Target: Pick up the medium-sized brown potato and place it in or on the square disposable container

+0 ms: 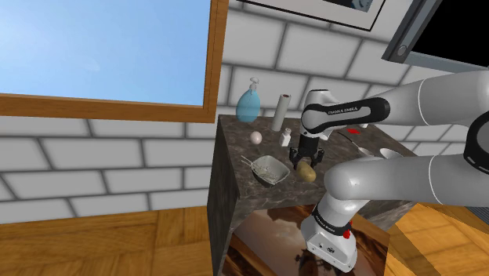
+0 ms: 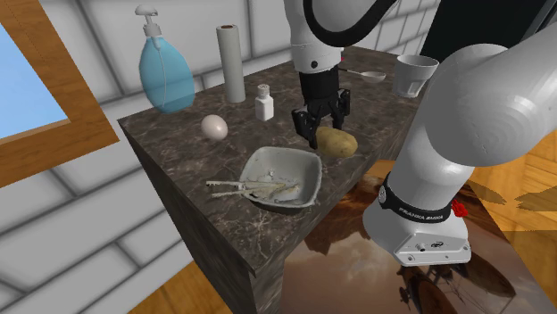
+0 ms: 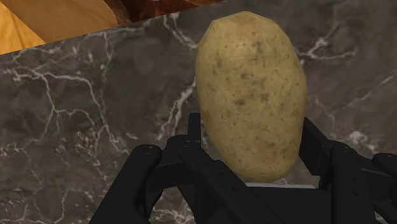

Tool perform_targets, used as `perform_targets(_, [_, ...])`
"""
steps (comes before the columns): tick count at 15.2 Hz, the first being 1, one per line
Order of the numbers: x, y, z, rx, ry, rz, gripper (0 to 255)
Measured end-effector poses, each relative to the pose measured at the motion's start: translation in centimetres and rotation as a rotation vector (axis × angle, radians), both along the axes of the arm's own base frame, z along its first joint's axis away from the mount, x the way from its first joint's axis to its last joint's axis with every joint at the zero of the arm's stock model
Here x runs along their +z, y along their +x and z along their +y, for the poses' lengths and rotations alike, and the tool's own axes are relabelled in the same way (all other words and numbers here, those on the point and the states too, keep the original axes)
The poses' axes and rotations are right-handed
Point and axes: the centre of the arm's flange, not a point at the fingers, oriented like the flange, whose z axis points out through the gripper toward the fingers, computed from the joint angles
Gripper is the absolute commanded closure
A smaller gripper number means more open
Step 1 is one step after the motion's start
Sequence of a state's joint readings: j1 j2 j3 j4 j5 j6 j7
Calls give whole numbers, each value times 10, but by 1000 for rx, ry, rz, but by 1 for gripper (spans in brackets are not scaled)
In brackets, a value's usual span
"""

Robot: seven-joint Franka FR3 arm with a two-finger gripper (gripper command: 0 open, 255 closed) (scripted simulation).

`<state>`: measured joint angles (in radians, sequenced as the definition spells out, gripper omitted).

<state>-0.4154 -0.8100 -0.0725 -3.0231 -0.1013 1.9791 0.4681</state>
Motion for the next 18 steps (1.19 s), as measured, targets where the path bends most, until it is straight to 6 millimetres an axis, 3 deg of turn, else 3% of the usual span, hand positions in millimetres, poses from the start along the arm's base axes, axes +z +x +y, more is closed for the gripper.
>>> perform_targets(5, [6, 0, 0, 0, 0, 1, 255])
perform_targets(18, [72, 0, 0, 0, 0, 1, 255])
